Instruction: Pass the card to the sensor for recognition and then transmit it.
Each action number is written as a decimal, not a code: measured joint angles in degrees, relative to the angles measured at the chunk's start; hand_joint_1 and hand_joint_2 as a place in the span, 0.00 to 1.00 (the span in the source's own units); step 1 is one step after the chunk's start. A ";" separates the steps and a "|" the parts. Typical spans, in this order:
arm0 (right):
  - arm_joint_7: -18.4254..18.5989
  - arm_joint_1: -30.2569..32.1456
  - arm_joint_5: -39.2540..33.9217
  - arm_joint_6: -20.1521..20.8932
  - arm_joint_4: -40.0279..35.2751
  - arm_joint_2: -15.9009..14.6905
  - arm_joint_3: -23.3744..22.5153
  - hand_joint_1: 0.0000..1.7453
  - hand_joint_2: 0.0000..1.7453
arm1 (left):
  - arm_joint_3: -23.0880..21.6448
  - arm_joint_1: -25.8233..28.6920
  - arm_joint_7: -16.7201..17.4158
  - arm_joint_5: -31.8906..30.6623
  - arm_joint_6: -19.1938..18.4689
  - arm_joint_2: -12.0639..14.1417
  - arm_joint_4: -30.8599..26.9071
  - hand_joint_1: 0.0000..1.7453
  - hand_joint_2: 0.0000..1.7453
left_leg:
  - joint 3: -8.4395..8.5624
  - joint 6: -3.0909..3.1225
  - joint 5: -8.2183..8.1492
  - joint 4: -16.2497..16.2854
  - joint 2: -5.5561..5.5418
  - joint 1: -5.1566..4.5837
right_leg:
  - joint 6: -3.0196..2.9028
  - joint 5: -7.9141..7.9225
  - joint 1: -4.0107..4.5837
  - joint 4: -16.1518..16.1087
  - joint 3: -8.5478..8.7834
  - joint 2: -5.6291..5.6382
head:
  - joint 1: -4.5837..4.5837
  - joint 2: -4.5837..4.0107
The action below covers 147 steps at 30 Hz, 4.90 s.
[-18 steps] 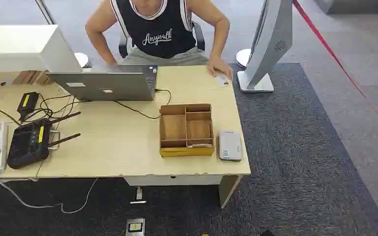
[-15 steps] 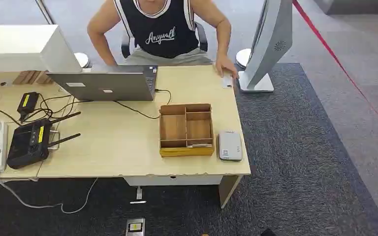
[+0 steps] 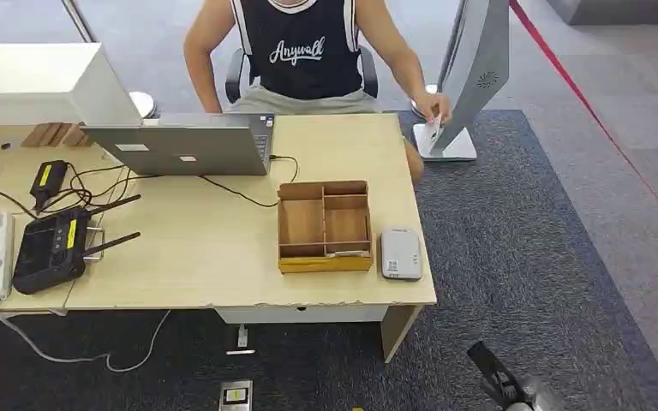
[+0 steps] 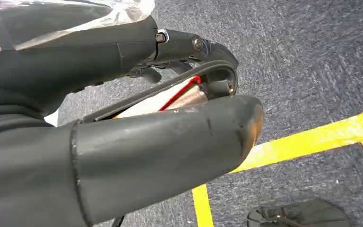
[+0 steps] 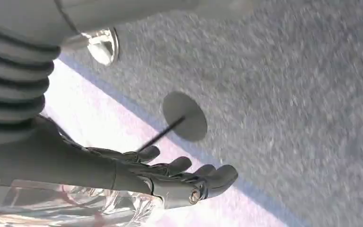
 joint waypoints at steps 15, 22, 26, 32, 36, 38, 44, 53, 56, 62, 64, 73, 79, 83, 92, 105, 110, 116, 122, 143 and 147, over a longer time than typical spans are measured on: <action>-2.62 -10.10 9.33 -12.55 -4.99 -8.55 -3.26 0.00 1.00 | -1.66 -0.12 -0.07 -1.05 0.04 -0.02 -0.17 0.00 0.00 | -0.06 0.07 0.05 0.00 -0.04 -0.07 | 0.08 0.06 -0.06 0.02 0.02 -0.02 | 0.00 0.00; -3.37 -11.80 26.71 -12.68 -15.68 -10.21 -13.00 0.00 1.00 | -2.01 -0.16 -0.15 0.33 0.70 -0.09 -0.24 0.00 0.00 | -0.14 0.07 0.08 0.00 -0.07 -0.07 | 0.07 0.08 -0.06 0.06 -0.05 -0.05 | -0.09 0.00; -2.86 -13.53 28.09 -12.66 -20.43 -10.27 -16.74 0.00 1.00 | -2.03 -0.19 -0.17 0.46 0.94 -0.20 -0.26 0.00 0.00 | -0.10 0.08 0.13 0.01 -0.18 -0.06 | 0.07 0.08 -0.06 0.04 -0.05 -0.20 | -0.07 0.00; -8.91 -14.50 30.95 -12.55 -26.65 -9.88 -20.89 0.00 1.00 | -2.03 -0.16 -0.20 0.94 1.62 -0.31 -0.26 0.00 0.00 | -0.29 0.08 0.13 0.00 -0.12 -0.08 | 0.05 0.11 -0.07 0.09 -0.14 -0.15 | -0.06 0.00; -11.61 -19.59 33.29 -11.78 -30.71 -8.28 -21.22 0.00 1.00 | -2.06 -0.26 -1.01 1.05 2.34 -0.37 -0.28 0.00 0.00 | -0.28 0.07 0.21 0.00 -0.12 -0.07 | 0.05 0.11 -0.06 0.11 -0.22 -0.14 | -0.04 0.00; -12.96 -22.20 33.94 -11.24 -31.78 -7.15 -21.03 0.00 1.00 | -2.06 -0.24 -1.27 1.05 2.40 -0.44 -0.28 0.00 0.00 | -0.29 0.04 0.23 0.00 -0.15 -0.05 | 0.05 0.12 -0.04 0.13 -0.20 -0.17 | -0.04 0.00; -16.90 -29.85 37.27 -11.08 -31.71 -2.53 -19.60 0.00 1.00 | -2.71 -0.37 -1.75 -0.31 2.32 -0.61 -0.31 0.00 0.00 | -0.37 0.02 0.28 0.01 -0.21 -0.04 | -0.03 0.17 -0.04 0.18 -0.35 -0.24 | -0.04 0.00; -18.51 -35.05 40.37 -10.67 -27.78 2.71 -16.15 0.00 1.00 | -3.78 -0.42 -1.75 -1.00 1.79 -0.50 -0.28 0.00 0.00 | -0.48 0.02 0.29 0.01 -0.15 -0.05 | -0.06 0.19 -0.04 0.18 -0.48 -0.20 | -0.04 0.00; -18.51 -35.48 40.37 -10.71 -26.93 3.43 -15.45 0.00 1.00 | -3.98 -0.41 -1.75 -1.00 1.77 -0.50 -0.28 0.00 0.00 | -0.49 0.02 0.29 0.01 -0.15 -0.05 | -0.06 0.19 -0.04 0.18 -0.49 -0.21 | -0.04 0.00; -18.58 -36.27 40.37 -10.41 -25.03 4.76 -14.21 0.00 1.00 | -4.55 -0.40 -1.79 -1.07 1.55 -0.44 -0.28 0.00 0.00 | -0.52 0.02 0.29 0.02 -0.14 -0.05 | -0.06 0.20 -0.04 0.17 -0.54 -0.20 | -0.02 0.00; -18.58 -36.30 40.46 -10.23 -24.59 5.03 -13.99 0.00 1.00 | -4.57 -0.40 -1.92 -1.27 1.33 -0.44 -0.28 0.00 0.00 | -0.52 0.02 0.29 0.03 -0.13 -0.05 | -0.06 0.20 -0.04 0.17 -0.53 -0.20 | -0.04 0.00; -18.14 -36.15 39.98 -10.36 -22.60 5.16 -12.83 1.00 1.00 | -5.75 -0.55 -1.92 -3.23 0.09 -0.48 -0.28 0.00 0.00 | -0.52 0.02 0.29 0.04 -0.12 -0.05 | -0.06 0.20 -0.04 0.15 -0.58 -0.20 | -0.02 0.00; -17.53 -35.43 39.17 -9.88 -22.36 4.41 -12.46 1.00 1.00 | -6.45 -0.85 -1.92 -3.80 -0.11 -0.52 -0.31 0.00 0.00 | -0.54 0.02 0.29 0.05 -0.12 -0.06 | -0.06 0.20 -0.04 0.16 -0.59 -0.19 | -0.04 0.00; -17.51 -35.29 39.17 -9.86 -22.36 4.11 -12.44 1.00 1.00 | -6.91 -0.93 -1.92 -3.85 -0.11 -0.55 -0.31 0.00 0.00 | -0.55 0.02 0.29 0.05 -0.12 -0.05 | -0.06 0.20 -0.04 0.16 -0.60 -0.19 | -0.04 0.00; -17.46 -35.07 39.15 -9.86 -22.36 3.63 -12.41 1.00 1.00 | -7.37 -1.05 -1.92 -3.89 -0.11 -0.57 -0.31 0.00 0.00 | -0.56 0.02 0.29 0.05 -0.12 -0.05 | -0.06 0.20 -0.04 0.17 -0.63 -0.18 | -0.04 0.00; -16.06 -34.31 39.43 -9.33 -22.84 2.95 -12.37 1.00 1.00 | -7.80 -1.08 -1.92 -4.50 -0.31 -0.57 -0.28 0.00 0.00 | -0.59 0.02 0.29 0.05 -0.12 -0.06 | -0.06 0.20 -0.04 0.16 -0.63 -0.18 | -0.02 0.00; -15.32 -33.78 39.54 -8.24 -23.65 2.34 -12.37 1.00 1.00 | -7.83 -1.17 -1.73 -4.46 -0.66 -0.57 -0.28 0.00 0.00 | -0.58 0.02 0.29 0.06 -0.11 -0.05 | -0.06 0.21 -0.04 0.16 -0.64 -0.18 | -0.04 0.00; -13.20 -29.98 38.64 -3.91 -26.62 0.81 -12.37 1.00 1.00 | -7.80 -0.75 -1.92 -2.40 0.22 -0.57 -0.28 0.00 0.00 | -0.59 0.02 0.29 0.05 -0.12 -0.05 | -0.06 0.20 -0.04 0.16 -0.64 -0.18 | -0.04 0.00; -13.51 -26.19 36.44 -2.38 -26.86 0.11 -12.06 1.00 1.00 | -7.69 -0.64 -2.08 -1.07 0.37 -0.59 -0.28 0.00 0.00 | -0.60 0.02 0.29 0.05 -0.13 -0.05 | -0.06 0.20 -0.04 0.15 -0.65 -0.19 | -0.04 0.00; -13.07 -17.60 34.34 -1.20 -27.15 -0.57 -10.84 1.00 1.00 | -7.21 -0.42 -1.92 0.33 0.37 -0.50 -0.31 0.00 0.00 | -0.65 0.02 0.29 0.04 -0.12 -0.05 | -0.06 0.20 -0.03 0.15 -0.68 -0.19 | -0.04 0.00; -12.96 -17.35 34.34 -0.20 -27.19 -0.09 -10.25 1.00 1.00 | -7.21 -0.42 -1.92 0.57 0.35 -0.50 -0.31 0.00 0.00 | -0.64 0.02 0.29 0.04 -0.12 -0.05 | -0.06 0.20 -0.03 0.16 -0.67 -0.19 | -0.04 0.00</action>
